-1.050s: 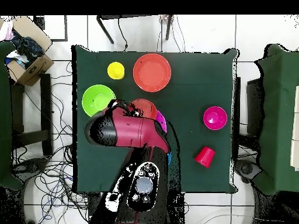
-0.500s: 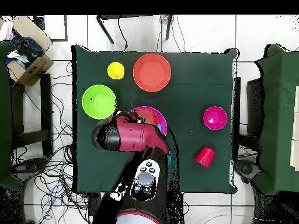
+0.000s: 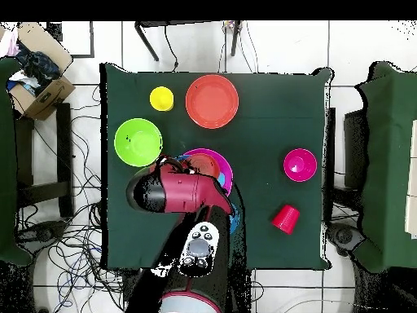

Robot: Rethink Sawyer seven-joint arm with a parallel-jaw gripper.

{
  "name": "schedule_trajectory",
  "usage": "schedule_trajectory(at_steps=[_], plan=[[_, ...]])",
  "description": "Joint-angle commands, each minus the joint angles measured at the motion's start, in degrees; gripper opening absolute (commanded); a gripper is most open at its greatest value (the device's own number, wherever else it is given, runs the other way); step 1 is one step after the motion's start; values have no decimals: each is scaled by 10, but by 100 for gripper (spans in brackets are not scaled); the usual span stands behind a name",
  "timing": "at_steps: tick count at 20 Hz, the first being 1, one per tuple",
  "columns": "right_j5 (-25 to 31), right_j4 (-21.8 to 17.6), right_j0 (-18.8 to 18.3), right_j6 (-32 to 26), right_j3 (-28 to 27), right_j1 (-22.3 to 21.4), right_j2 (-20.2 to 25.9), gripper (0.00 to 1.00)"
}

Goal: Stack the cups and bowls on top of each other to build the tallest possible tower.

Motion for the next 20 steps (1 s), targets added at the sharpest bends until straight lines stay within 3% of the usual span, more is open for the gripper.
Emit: schedule_trajectory(at_steps=[1,19,20], plan=[[-7,-8,16,63,34,20,55,0],[-12,14,34,86,37,33,46,0],[-17,10,37,84,32,36,42,100]])
